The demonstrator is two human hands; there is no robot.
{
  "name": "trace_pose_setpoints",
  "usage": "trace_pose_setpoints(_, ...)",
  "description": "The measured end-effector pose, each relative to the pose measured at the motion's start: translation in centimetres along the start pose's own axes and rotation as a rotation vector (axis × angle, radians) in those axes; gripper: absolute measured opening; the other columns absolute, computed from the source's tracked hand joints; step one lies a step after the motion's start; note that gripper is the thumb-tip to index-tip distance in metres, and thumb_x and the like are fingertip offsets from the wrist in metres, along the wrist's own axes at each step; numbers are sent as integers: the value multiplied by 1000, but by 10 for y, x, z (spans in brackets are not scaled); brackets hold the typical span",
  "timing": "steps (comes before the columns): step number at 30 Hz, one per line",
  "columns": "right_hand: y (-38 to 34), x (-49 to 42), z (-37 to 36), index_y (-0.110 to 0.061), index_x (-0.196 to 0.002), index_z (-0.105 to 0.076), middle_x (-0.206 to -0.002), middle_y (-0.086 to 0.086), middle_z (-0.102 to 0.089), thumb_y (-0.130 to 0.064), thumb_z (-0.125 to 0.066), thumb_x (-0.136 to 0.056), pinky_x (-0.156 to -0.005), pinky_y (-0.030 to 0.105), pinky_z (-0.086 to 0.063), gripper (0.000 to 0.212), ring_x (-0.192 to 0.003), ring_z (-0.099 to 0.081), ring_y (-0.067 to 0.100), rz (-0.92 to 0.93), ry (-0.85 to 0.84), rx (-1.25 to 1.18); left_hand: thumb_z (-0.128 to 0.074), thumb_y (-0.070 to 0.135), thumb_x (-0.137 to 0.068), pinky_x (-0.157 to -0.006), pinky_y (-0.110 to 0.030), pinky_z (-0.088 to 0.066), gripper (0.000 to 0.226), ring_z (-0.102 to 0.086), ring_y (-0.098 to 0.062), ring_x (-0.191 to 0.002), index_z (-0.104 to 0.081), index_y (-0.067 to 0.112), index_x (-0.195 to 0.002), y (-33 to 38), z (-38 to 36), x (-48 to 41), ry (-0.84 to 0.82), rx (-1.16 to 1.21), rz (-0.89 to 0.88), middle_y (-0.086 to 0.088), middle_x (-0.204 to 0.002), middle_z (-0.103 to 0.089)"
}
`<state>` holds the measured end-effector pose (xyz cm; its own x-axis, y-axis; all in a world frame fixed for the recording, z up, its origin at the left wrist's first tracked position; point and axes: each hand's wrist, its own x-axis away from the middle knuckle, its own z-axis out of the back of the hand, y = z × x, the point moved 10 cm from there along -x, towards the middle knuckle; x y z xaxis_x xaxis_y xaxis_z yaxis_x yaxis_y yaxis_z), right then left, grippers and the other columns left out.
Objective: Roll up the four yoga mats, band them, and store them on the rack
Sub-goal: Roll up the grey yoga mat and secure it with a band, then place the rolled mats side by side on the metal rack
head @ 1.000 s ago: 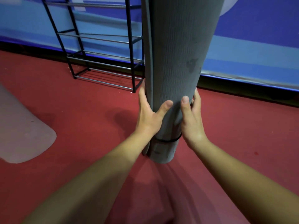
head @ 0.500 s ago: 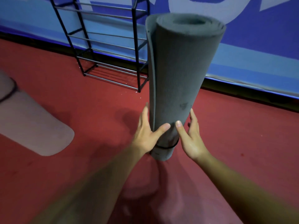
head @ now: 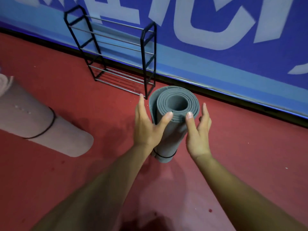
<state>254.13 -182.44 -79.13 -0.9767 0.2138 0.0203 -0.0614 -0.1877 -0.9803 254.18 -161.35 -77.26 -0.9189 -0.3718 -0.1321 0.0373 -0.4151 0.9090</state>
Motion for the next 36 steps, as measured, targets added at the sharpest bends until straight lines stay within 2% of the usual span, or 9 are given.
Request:
trace_pose_setpoints(2, -23, -11, 7, -30, -159, -29, -161, 0, -25, -68, -55, -87, -118, 19, -20, 86, -149, -25, 6, -12, 50, 8, -56, 77, -73, -114, -21, -22, 106, -28, -12, -146, -25, 22, -159, 22, -2, -13, 14, -9, 46, -2, -161, -33)
trace_pose_setpoints(5, -48, -34, 6, -26, -157, -36, -158, -1, -35, -52, -65, -94, -120, 26, -25, 73, -145, -35, 10, -63, 88, 40, -52, 68, -83, -121, -35, -23, 89, -27, -18, -148, -31, 22, -157, 59, -11, -35, -8, -136, -3, -2, -162, -32)
trace_pose_setpoints(7, -54, -48, 1, -25, -158, -35, -160, 1, -35, -51, -65, -94, -116, 24, -24, 75, -147, -34, 13, -107, 83, 116, -51, 60, -93, -122, -40, -20, 76, -23, -22, -151, -33, 22, -157, 73, -17, -46, -15, -229, -53, -4, -166, -22)
trace_pose_setpoints(9, -51, -55, -6, -25, -158, -35, -162, 4, -34, -50, -62, -96, -118, 30, -26, 72, -148, -33, 18, -157, 45, 221, -49, 54, -100, -122, -43, -21, 67, -21, -26, -151, -32, 24, -158, 72, -28, -50, -74, -356, -64, -6, -167, -18)
trace_pose_setpoints(13, -38, -54, -14, -23, -152, -47, -151, 7, -52, -37, -57, -102, -116, 31, -30, 54, -142, -44, 24, -204, 49, 261, -42, 54, -101, -114, -41, -29, 61, -39, -34, -133, -39, 25, -154, 50, -43, -50, -192, -548, -21, -7, -153, -42)
trace_pose_setpoints(24, -36, -47, -8, -22, -144, -51, -138, 8, -63, -39, -58, -101, -104, 34, -41, 47, -128, -55, 29, -286, 166, 318, -43, 60, -97, -74, -44, -48, 53, -63, -40, -100, -47, 28, -139, 56, -50, -53, -300, -654, 15, -8, -124, -51)
trace_pose_setpoints(28, -34, -52, -9, -24, -139, -55, -132, 7, -64, -42, -58, -100, -100, 35, -42, 43, -123, -56, 28, -307, 175, 322, -39, 56, -100, -78, -44, -47, 50, -60, -39, -106, -47, 30, -142, 54, -51, -63, -323, -658, 45, -9, -126, -49)
trace_pose_setpoints(31, -30, -57, -8, -26, -135, -56, -127, 6, -66, -44, -59, -99, -97, 35, -44, 41, -119, -58, 28, -320, 184, 318, -39, 49, -102, -75, -45, -46, 40, -61, -42, -102, -55, 28, -132, 55, -53, -67, -301, -629, 72, -10, -122, -52)
trace_pose_setpoints(36, -27, -66, -10, -26, -145, -50, -138, 3, -63, -47, -59, -98, -103, 34, -43, 52, -129, -55, 26, -357, 193, 301, -40, 51, -102, -75, -44, -45, 38, -62, -44, -95, -56, 27, -126, 55, -58, -77, -311, -626, 124, -9, -122, -52)
